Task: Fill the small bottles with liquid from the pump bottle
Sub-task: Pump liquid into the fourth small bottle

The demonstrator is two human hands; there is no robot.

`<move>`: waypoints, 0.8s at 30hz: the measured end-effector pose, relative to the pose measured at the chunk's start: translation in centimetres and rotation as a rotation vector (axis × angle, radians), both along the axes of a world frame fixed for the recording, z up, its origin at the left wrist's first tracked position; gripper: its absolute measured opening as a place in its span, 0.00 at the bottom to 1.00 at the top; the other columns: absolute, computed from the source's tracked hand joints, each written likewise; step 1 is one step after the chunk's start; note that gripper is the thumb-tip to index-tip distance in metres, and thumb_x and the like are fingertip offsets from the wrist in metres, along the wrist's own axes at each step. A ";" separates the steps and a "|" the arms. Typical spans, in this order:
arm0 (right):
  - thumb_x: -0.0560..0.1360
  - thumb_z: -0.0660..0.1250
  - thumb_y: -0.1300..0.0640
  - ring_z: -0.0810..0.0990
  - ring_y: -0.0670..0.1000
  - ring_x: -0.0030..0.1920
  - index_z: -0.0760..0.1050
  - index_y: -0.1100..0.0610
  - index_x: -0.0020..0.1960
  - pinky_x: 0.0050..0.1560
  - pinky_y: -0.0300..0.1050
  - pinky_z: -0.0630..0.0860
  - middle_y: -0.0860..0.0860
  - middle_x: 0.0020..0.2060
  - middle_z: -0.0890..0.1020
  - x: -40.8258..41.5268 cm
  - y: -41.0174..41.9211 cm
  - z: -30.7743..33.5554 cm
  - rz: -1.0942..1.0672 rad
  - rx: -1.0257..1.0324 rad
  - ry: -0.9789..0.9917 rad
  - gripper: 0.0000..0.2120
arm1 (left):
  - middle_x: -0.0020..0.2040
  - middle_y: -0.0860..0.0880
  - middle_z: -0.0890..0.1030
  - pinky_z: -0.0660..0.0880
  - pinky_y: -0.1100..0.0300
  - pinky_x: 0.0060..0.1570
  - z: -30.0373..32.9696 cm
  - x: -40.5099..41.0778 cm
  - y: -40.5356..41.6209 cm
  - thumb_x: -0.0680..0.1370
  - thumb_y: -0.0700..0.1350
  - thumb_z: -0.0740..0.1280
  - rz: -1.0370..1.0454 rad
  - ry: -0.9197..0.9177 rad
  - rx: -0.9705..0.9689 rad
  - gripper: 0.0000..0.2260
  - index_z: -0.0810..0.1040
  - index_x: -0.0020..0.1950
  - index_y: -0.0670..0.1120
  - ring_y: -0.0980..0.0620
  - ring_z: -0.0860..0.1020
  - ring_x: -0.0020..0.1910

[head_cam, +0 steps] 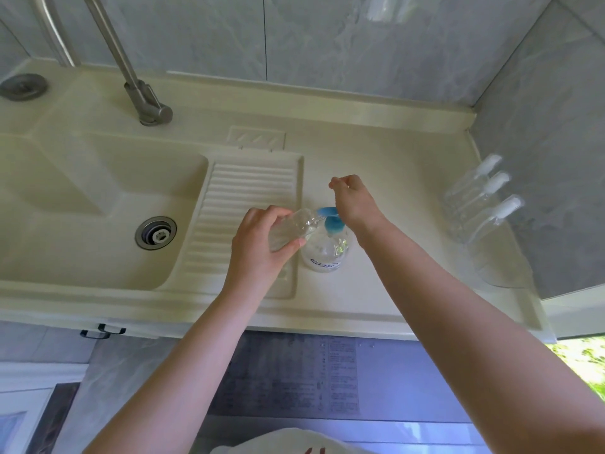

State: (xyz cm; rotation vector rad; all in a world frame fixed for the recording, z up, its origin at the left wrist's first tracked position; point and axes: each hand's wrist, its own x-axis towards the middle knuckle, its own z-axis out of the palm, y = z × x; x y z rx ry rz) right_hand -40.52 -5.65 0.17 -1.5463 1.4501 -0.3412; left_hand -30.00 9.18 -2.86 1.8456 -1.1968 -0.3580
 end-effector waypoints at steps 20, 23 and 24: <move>0.80 0.53 0.55 0.76 0.57 0.59 0.72 0.54 0.63 0.61 0.51 0.71 0.53 0.56 0.76 -0.1 -0.3 -0.4 0.013 0.011 -0.029 0.15 | 0.49 0.55 0.81 0.73 0.62 0.50 1.8 2.1 -1.0 0.61 0.47 0.83 -0.069 0.302 0.196 0.19 0.80 0.47 0.56 0.52 0.79 0.51; 0.80 0.49 0.55 0.76 0.57 0.58 0.72 0.50 0.60 0.64 0.55 0.71 0.51 0.51 0.76 0.1 0.2 -0.9 -0.018 -0.061 0.025 0.15 | 0.49 0.53 0.81 0.73 0.64 0.49 1.8 2.2 -1.1 0.61 0.45 0.82 -0.064 0.282 0.198 0.19 0.80 0.47 0.55 0.52 0.79 0.50; 0.80 0.49 0.56 0.76 0.57 0.58 0.72 0.50 0.59 0.64 0.56 0.71 0.50 0.50 0.76 0.2 0.4 -1.1 -0.028 -0.073 0.029 0.16 | 0.49 0.52 0.81 0.73 0.67 0.48 1.9 2.2 -1.1 0.61 0.45 0.82 -0.065 0.276 0.198 0.19 0.80 0.47 0.55 0.53 0.79 0.50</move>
